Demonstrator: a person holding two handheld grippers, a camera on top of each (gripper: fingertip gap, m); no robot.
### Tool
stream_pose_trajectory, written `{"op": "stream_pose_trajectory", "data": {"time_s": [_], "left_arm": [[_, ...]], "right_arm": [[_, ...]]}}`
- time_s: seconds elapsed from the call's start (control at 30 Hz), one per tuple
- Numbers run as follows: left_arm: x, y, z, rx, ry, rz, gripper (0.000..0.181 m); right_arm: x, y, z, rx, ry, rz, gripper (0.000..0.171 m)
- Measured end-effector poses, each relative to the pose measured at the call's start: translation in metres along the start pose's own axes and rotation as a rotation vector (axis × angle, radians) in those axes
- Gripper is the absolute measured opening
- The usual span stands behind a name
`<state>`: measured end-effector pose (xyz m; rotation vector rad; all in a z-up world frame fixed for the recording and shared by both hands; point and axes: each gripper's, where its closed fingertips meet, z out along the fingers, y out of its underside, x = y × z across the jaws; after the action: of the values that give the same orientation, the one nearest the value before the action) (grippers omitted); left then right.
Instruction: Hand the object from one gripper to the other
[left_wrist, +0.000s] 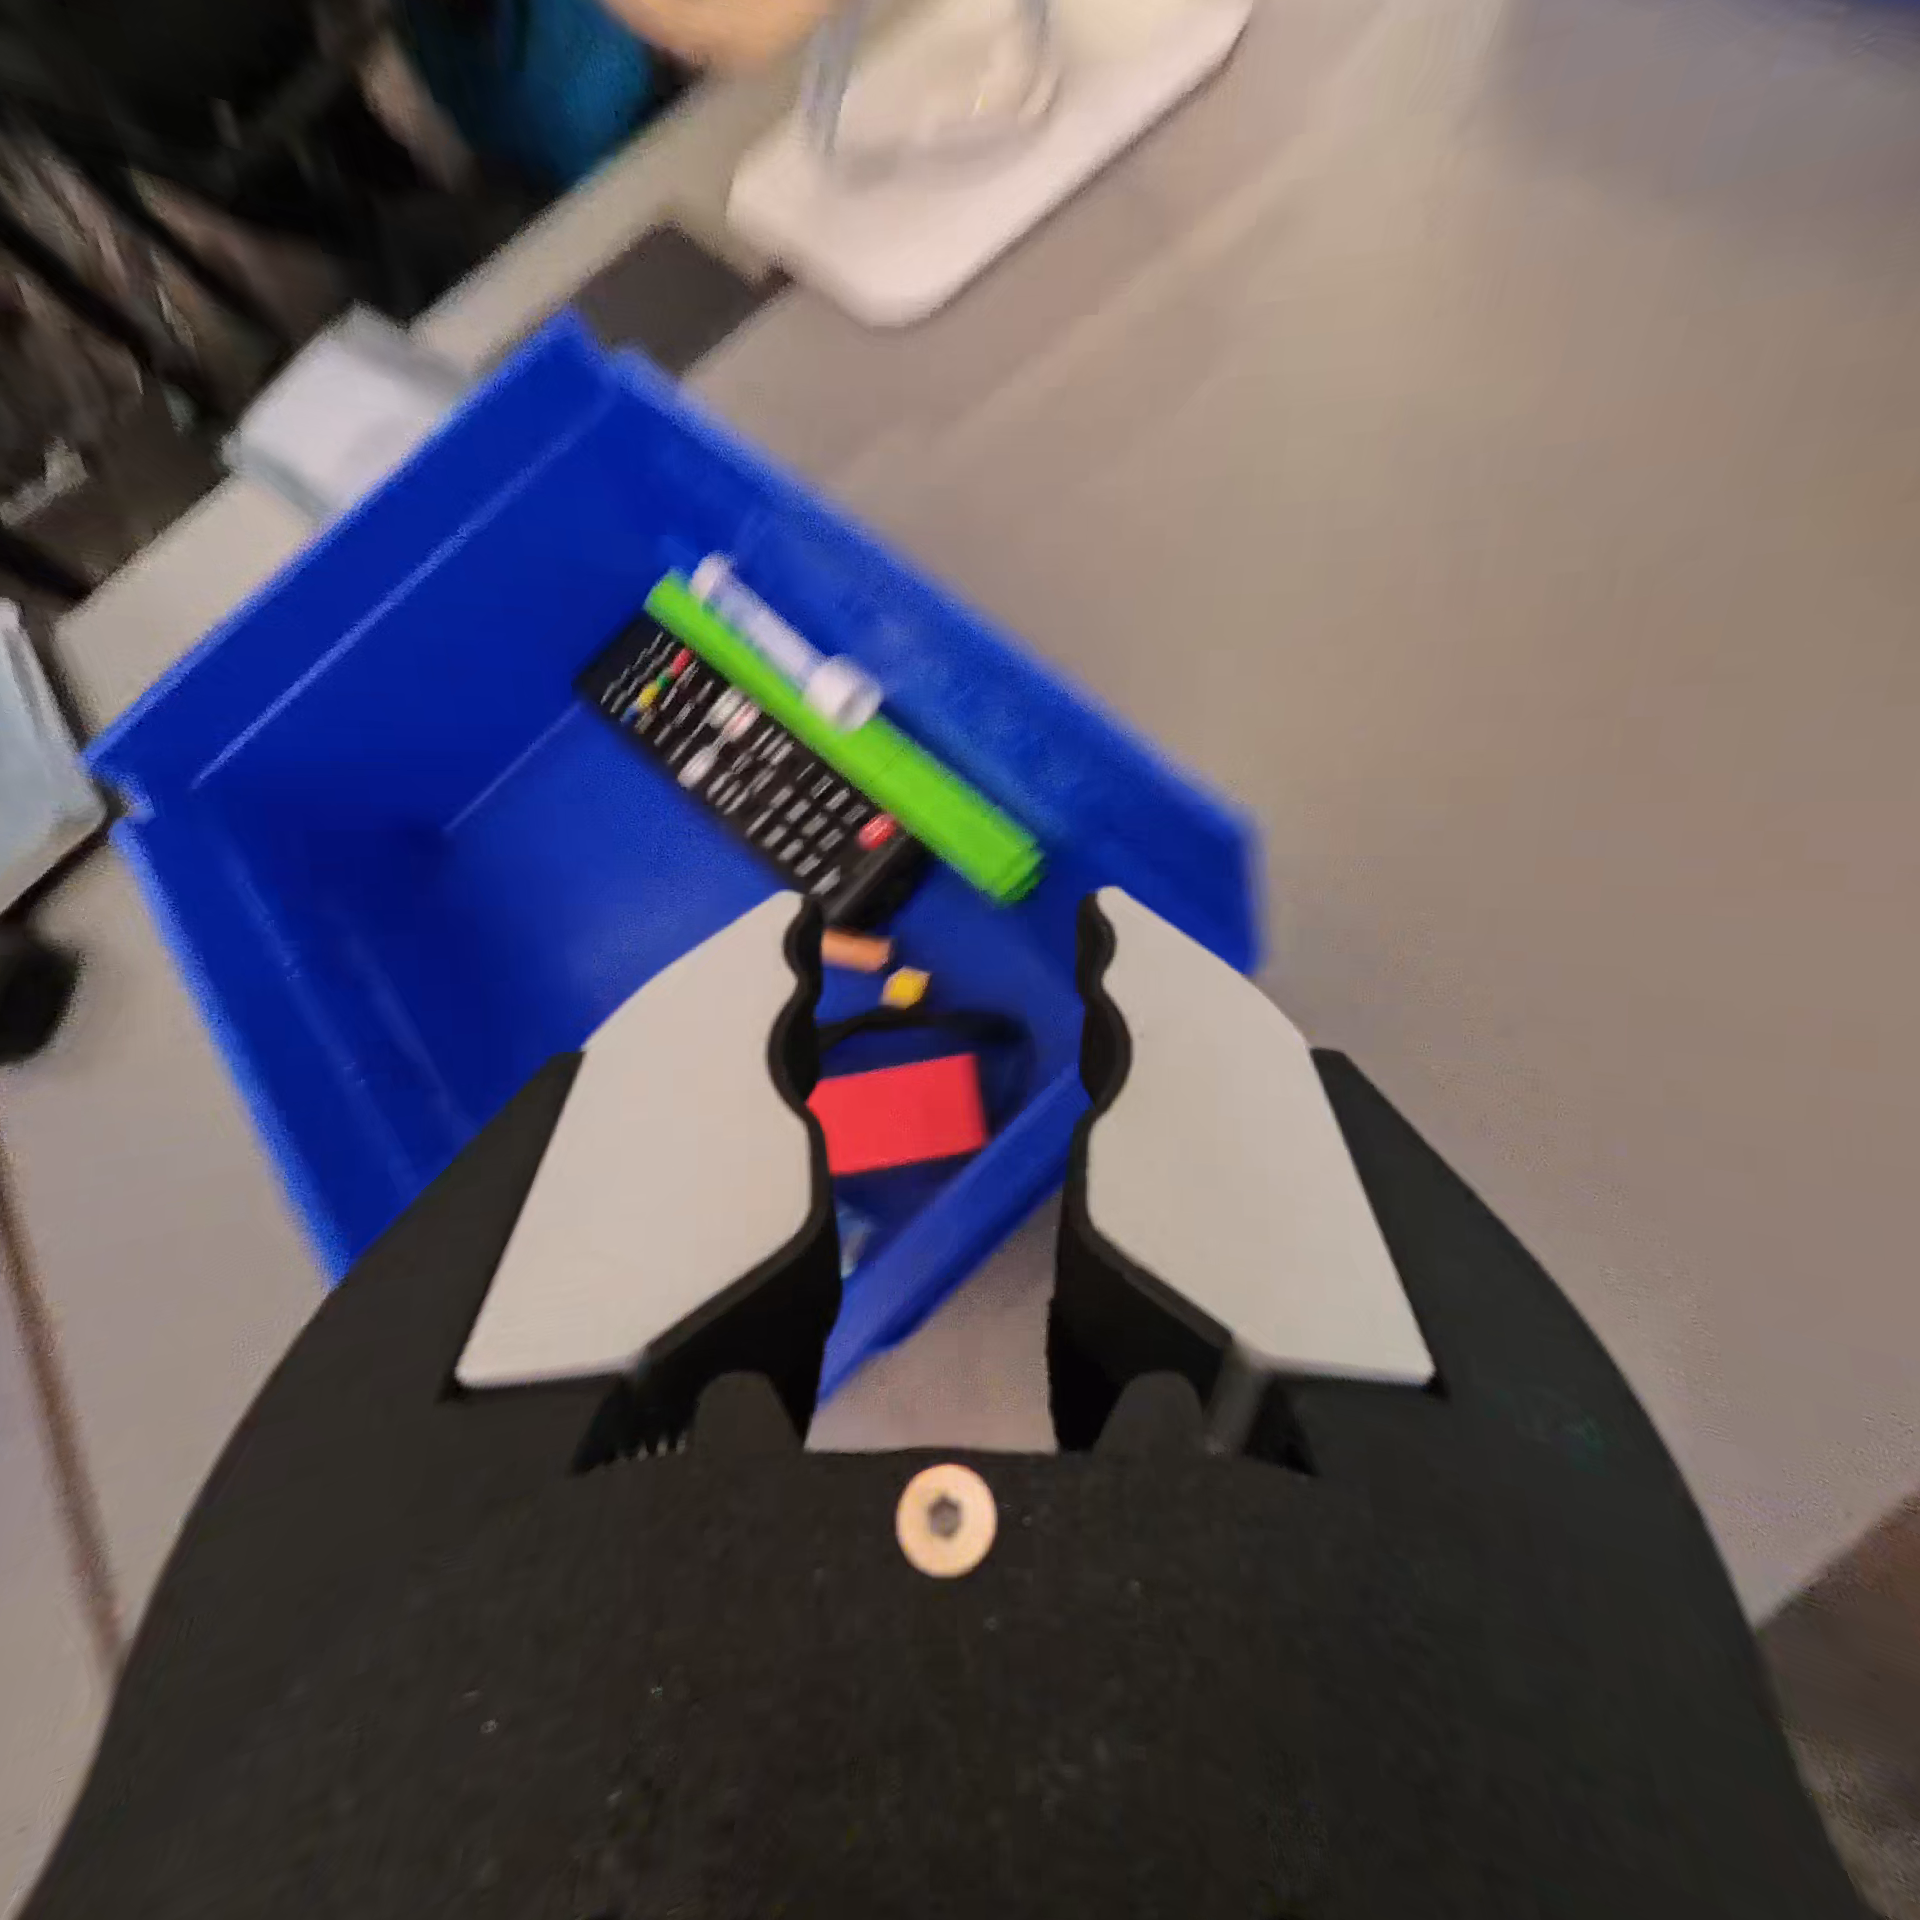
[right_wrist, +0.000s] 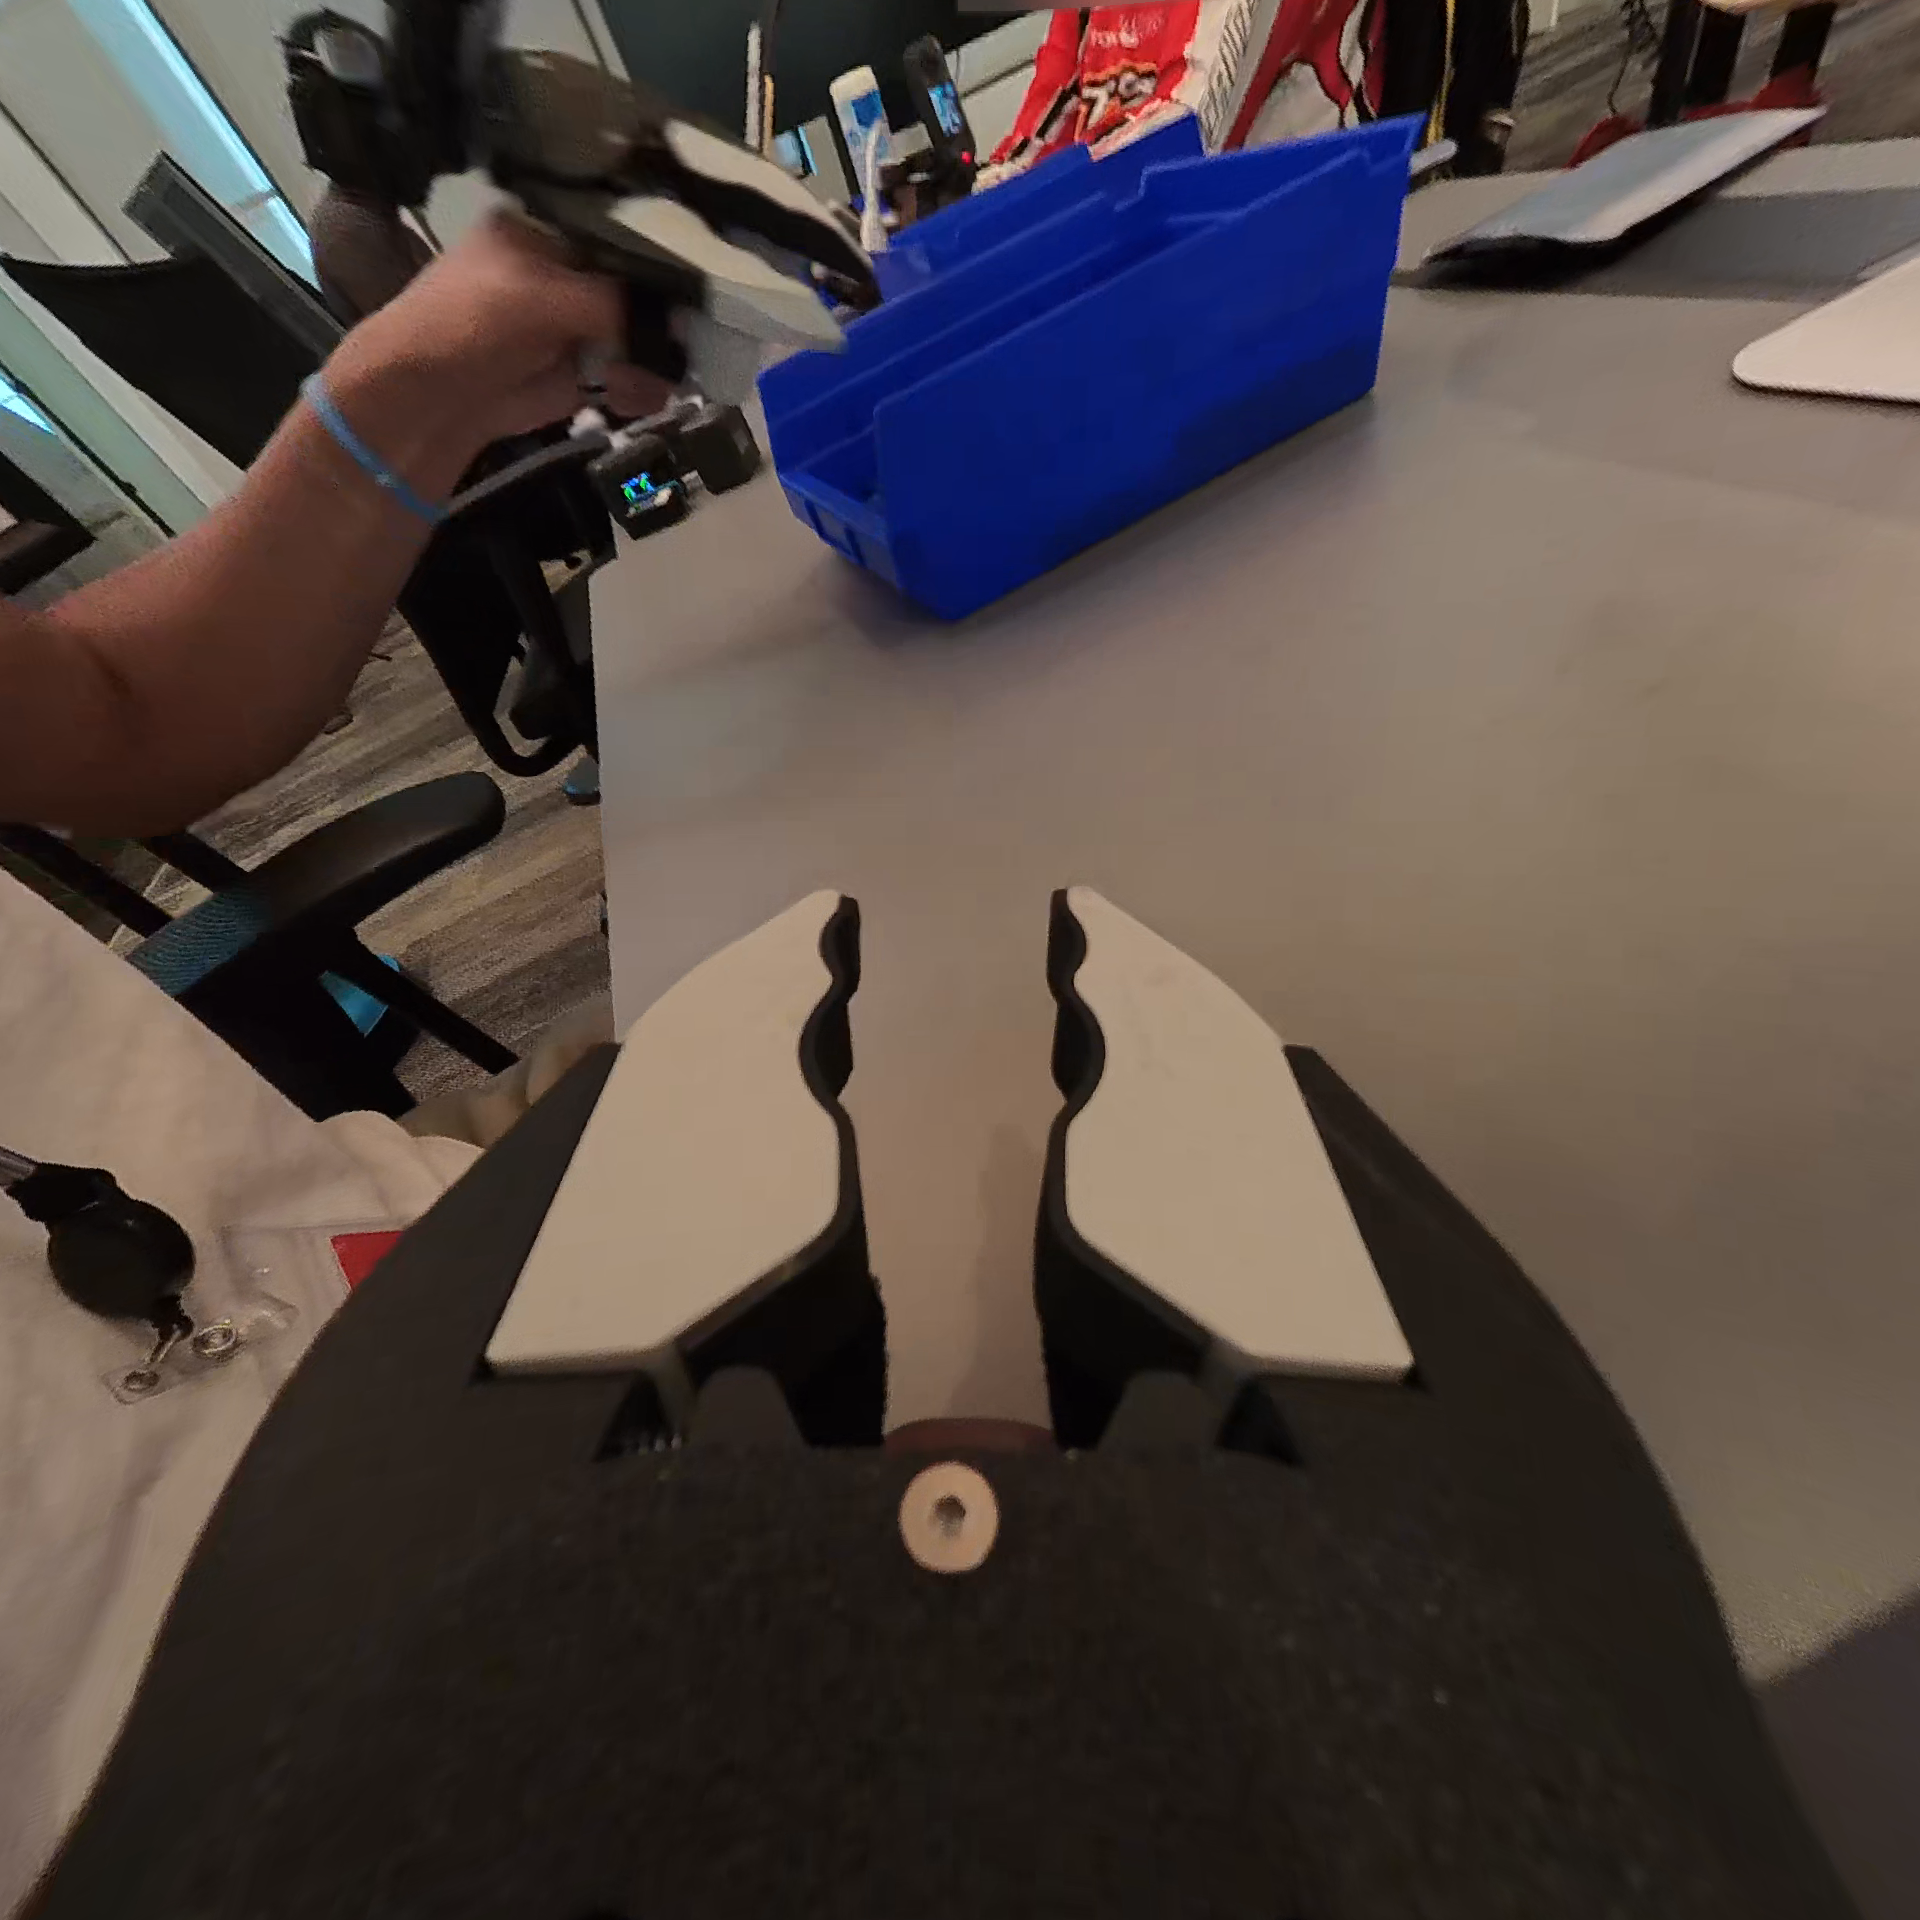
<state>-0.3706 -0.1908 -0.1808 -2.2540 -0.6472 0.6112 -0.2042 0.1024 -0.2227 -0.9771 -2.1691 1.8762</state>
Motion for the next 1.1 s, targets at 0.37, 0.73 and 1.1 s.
{"op": "stream_pose_trajectory", "data": {"time_s": [0.37,0.73,1.1], "left_arm": [[-0.039,0.074,0.101,-0.503,0.276,0.048,0.051],[-0.039,0.086,0.107,-0.536,0.252,0.115,0.046],[-0.052,0.013,0.071,-0.295,-0.098,0.404,0.045]], "right_arm": [[0.006,0.011,0.001,-0.039,-0.002,0.037,0.034],[0.004,0.008,0.002,-0.028,-0.055,0.085,0.033],[0.019,-0.011,0.014,-0.060,-0.037,0.017,0.033]]}}
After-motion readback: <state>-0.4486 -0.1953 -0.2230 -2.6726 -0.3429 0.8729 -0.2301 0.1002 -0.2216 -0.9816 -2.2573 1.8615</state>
